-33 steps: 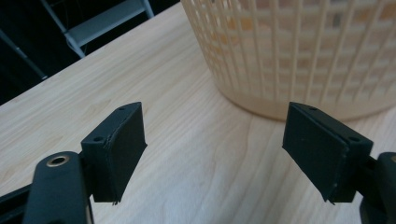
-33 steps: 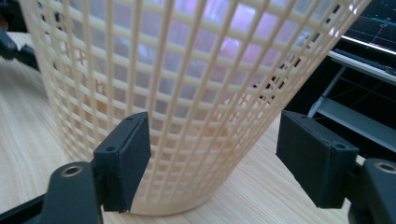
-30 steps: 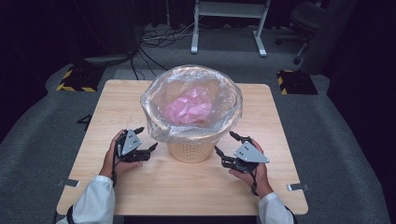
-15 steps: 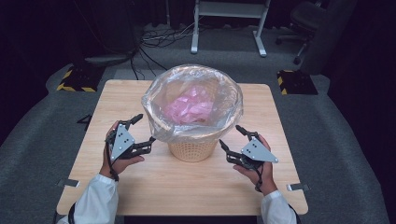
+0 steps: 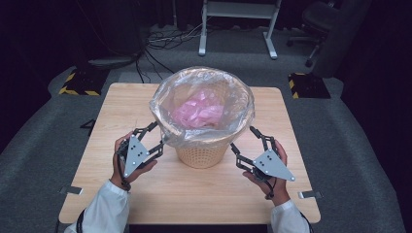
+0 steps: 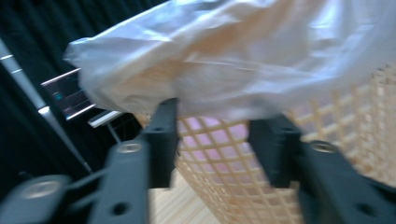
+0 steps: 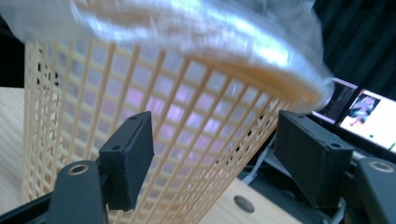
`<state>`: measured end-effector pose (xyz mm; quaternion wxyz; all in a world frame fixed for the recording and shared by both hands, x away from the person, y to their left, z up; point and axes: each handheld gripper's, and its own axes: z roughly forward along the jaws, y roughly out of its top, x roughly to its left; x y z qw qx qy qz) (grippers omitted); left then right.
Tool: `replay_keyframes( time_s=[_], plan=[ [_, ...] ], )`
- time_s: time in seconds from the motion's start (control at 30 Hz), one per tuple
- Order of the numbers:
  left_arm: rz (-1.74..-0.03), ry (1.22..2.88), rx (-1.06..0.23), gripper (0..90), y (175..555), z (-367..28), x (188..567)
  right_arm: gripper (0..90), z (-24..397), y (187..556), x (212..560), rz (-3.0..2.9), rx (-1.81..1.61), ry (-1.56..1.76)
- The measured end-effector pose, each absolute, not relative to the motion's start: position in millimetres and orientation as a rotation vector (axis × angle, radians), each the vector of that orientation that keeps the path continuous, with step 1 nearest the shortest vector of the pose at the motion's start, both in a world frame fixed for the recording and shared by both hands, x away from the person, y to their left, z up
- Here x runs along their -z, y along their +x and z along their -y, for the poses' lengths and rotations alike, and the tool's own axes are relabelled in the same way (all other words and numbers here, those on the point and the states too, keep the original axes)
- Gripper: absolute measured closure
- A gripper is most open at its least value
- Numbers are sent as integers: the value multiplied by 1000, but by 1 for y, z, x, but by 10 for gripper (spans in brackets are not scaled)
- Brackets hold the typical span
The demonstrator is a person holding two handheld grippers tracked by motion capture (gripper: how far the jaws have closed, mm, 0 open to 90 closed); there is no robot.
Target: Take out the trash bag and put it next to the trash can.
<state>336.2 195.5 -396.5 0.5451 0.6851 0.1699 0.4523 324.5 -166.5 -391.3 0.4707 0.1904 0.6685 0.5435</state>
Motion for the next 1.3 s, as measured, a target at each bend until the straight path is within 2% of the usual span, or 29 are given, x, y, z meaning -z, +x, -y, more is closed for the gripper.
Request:
replay_keyframes(
  time_s=[0.03, 0.07, 0.23, 0.3, 0.47, 0.6, 0.67, 0.73, 0.8, 0.87, 1.13, 1.17, 1.3],
  plan=[
    [-392, 1634, -1070, 653, 336, -195, 396, 302, 165, 321, 387, -1612, -1315, 443],
    [-380, 1643, -1065, 653, 335, -195, 396, 302, 165, 321, 387, -1612, -1315, 443],
    [-344, 1667, -1075, 806, 332, -189, 395, 325, 157, 316, 382, -1568, -1277, 401],
    [-338, 1652, -1066, 894, 331, -189, 394, 330, 154, 315, 381, -1553, -1259, 389],
    [-314, 1647, -1047, 897, 325, -186, 388, 400, 152, 311, 379, -1508, -1222, 364],
    [-290, 1656, -1061, 896, 322, -181, 386, 544, 151, 308, 377, -1469, -1210, 337],
    [-288, 1647, -1060, 871, 320, -180, 386, 599, 151, 307, 375, -1467, -1185, 329],
    [-294, 1636, -1054, 770, 320, -179, 386, 695, 150, 307, 375, -1473, -1164, 317],
    [-293, 1633, -1041, 715, 320, -179, 386, 755, 151, 305, 374, -1490, -1178, 283],
    [-291, 1630, -1050, 642, 319, -179, 386, 771, 151, 305, 375, -1496, -1156, 270],
    [-288, 1633, -1042, 535, 318, -177, 387, 760, 161, 307, 373, -1560, -1244, 264],
    [-286, 1632, -1036, 535, 318, -177, 387, 813, 161, 306, 372, -1563, -1236, 263],
    [-298, 1632, -1034, 558, 319, -178, 387, 890, 162, 302, 370, -1557, -1241, 235]
  ],
)
